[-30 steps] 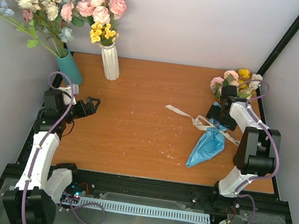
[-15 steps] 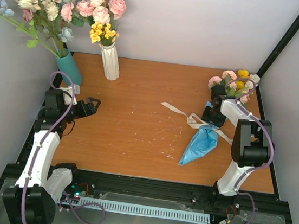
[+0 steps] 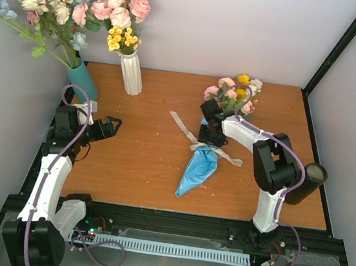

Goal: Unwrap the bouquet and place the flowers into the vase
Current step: Move the fake flower to the center of the board.

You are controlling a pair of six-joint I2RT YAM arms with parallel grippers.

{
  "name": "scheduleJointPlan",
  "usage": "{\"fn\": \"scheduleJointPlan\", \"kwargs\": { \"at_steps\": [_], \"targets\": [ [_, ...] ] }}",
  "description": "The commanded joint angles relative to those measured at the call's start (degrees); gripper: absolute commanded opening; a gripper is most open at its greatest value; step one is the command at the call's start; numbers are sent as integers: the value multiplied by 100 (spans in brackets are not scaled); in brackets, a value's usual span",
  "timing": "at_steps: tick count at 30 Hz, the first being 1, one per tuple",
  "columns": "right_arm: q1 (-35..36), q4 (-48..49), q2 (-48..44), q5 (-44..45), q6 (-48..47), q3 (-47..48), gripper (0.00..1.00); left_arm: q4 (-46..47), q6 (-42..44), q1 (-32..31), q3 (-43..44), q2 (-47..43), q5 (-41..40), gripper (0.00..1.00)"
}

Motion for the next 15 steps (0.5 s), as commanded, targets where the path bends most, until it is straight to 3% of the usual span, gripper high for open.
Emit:
{"fn": "scheduleJointPlan", "kwargs": {
  "at_steps": [1,9,15],
  "targets": [
    [381,51,284,-271,404,265,53,108,122,-103,13,33,63,92],
    [436,-148,-162,279,307,485,57,226,-18,-252,0,311,109,89],
    [368,-221,-661,530,148,273,79,464,-419,-1133,174,760,-569,89]
  ]
}}
